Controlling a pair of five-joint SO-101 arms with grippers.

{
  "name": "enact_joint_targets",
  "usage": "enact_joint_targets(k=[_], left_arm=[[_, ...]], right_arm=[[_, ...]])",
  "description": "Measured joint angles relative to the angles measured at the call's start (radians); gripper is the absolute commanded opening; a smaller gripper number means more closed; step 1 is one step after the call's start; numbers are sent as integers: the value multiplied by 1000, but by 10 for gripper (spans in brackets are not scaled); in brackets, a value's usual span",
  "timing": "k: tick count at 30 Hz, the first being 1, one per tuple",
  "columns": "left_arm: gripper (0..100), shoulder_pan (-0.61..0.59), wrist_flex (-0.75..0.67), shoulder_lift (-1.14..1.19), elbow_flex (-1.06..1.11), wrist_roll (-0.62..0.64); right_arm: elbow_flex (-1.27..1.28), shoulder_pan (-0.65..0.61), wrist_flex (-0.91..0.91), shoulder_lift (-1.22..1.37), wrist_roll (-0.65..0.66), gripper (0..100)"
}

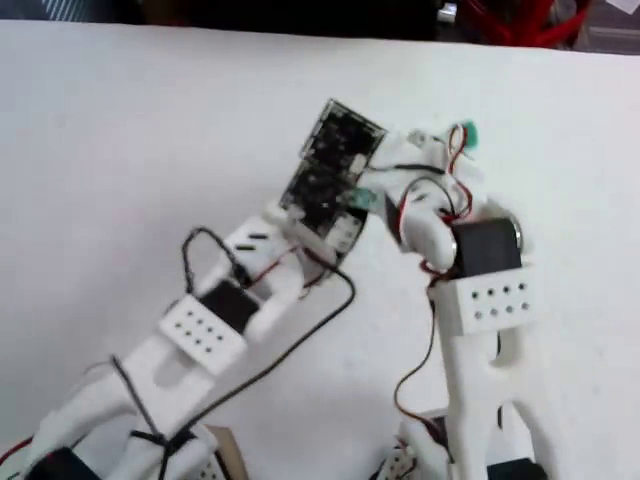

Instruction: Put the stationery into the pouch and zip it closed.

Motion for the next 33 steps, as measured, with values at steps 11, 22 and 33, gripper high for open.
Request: enact_joint_targets(k=[11, 22, 33], left_arm=[[24, -28, -18, -41, 69, 3], [24, -49, -26, -41, 68, 3], [24, -66, -29, -44, 74, 9]], right_arm=[[-21, 20, -17, 126, -103, 95], [-26, 34, -17, 138, -250, 224], [-315, 155, 129, 44, -387, 223]])
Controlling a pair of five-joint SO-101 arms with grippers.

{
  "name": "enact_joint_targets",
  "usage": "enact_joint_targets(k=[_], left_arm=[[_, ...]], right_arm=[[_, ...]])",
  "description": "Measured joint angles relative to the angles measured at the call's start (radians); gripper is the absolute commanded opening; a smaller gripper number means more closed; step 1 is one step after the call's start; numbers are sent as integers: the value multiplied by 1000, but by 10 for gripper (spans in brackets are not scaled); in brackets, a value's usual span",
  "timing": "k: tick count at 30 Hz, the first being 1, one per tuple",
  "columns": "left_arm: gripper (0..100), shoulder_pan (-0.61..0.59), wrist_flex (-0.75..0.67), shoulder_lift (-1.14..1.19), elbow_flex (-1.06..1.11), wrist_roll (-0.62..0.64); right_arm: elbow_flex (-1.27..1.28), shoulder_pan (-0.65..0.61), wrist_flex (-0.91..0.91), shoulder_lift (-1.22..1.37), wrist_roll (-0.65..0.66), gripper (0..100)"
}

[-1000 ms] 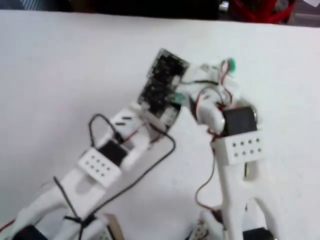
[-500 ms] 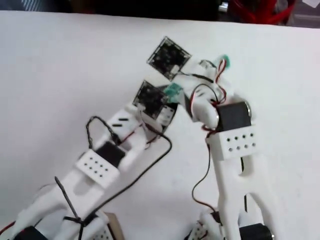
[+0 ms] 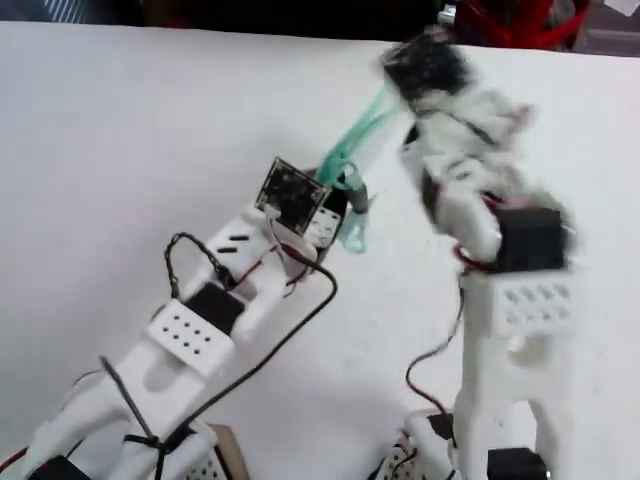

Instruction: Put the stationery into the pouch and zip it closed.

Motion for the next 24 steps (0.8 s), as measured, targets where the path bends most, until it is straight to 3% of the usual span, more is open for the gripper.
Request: enact_joint_targets(k=[9, 15, 24], left_arm=[[24, 2, 0, 0, 2, 2], [24, 2, 0, 0, 2, 2], [24, 2, 0, 0, 2, 2]], right_arm=[[-34, 121, 114, 41, -241, 221], [3, -49, 350, 41, -262, 119], [298, -204, 212, -107, -235, 155]])
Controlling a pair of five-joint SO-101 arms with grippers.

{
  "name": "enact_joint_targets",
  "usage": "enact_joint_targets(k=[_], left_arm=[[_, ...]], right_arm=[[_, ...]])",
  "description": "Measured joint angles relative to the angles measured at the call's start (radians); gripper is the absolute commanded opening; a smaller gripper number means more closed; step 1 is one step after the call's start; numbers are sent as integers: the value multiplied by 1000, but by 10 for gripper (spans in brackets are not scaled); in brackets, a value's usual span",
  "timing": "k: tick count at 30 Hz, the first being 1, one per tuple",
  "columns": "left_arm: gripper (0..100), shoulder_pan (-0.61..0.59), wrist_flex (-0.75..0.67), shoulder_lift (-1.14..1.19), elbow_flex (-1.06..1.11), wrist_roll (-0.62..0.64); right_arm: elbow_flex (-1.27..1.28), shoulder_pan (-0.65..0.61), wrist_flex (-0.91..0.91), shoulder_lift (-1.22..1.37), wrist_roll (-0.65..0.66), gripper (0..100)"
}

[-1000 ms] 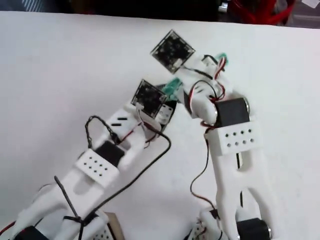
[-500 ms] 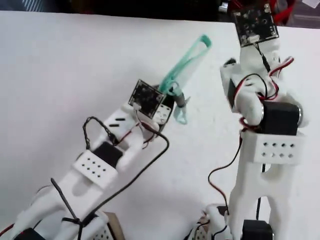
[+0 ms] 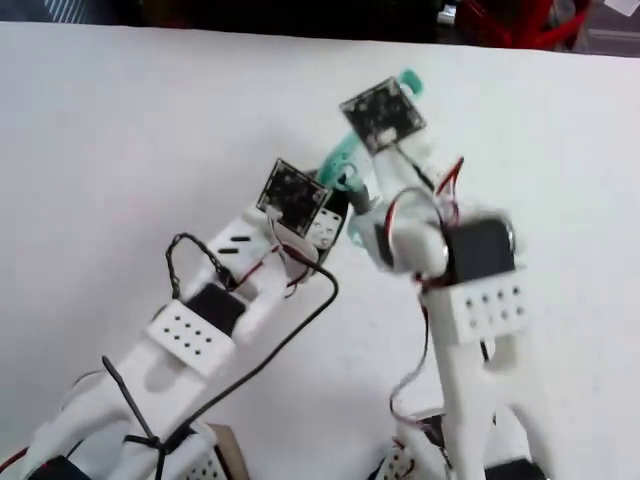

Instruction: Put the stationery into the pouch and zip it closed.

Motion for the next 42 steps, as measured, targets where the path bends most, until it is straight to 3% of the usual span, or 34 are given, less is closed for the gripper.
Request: enact_joint_targets(k=[8, 17, 27, 33, 42], left_arm=[[24, 0, 0, 0, 2, 0], [24, 0, 0, 0, 2, 0], [24, -2, 0, -2, 2, 0], [24, 0, 0, -2, 2, 0], [24, 0, 0, -9, 9, 0]], right_arm=[[400, -37, -284, -448, 18, 156], [407, -37, -434, -287, 18, 156], [287, -35, -442, -124, 72, 156], [325, -72, -419, -236, 92, 342], [407, -112, -470, -353, 158, 212]])
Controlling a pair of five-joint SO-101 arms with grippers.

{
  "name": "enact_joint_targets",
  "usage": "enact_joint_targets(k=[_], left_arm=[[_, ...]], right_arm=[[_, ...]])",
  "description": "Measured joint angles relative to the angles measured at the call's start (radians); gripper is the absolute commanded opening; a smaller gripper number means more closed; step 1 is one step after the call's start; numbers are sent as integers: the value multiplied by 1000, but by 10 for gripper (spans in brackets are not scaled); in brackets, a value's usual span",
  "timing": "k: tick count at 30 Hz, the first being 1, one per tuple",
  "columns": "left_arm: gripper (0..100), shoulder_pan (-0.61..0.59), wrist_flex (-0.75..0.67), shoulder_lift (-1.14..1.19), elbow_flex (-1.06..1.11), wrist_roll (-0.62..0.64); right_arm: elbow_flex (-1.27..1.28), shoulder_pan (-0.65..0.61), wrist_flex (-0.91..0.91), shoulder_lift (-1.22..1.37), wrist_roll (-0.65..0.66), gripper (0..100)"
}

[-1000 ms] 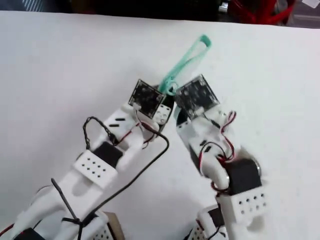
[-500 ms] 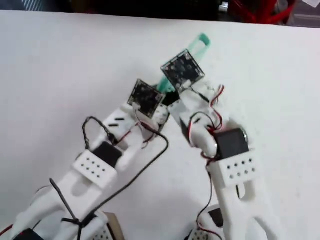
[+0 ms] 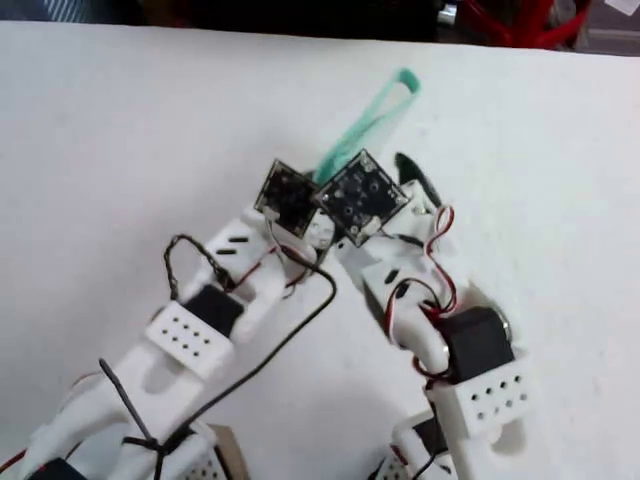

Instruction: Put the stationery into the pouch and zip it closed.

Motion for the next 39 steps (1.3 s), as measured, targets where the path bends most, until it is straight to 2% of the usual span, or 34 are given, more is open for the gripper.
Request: enact_joint_targets(k=[5, 14, 20, 25, 31, 36, 39], left_arm=[[24, -5, 0, -2, 0, 0], [24, -6, 0, 8, 2, 0], [24, -5, -58, 57, 0, 0], [24, -3, -64, 63, 0, 0], [24, -3, -64, 63, 0, 0], [24, -3, -64, 63, -5, 0], [24, -3, -64, 63, -2, 0]], right_arm=[[-17, -5, -17, 46, 2, 254], [-49, -20, -17, 97, 2, 252], [-89, -84, 32, 95, 60, 136], [-106, -95, 41, 100, 118, 130], [-106, -100, 31, 101, 149, 135], [-132, -63, 29, 158, 104, 229], [-157, -55, 28, 222, 100, 211]])
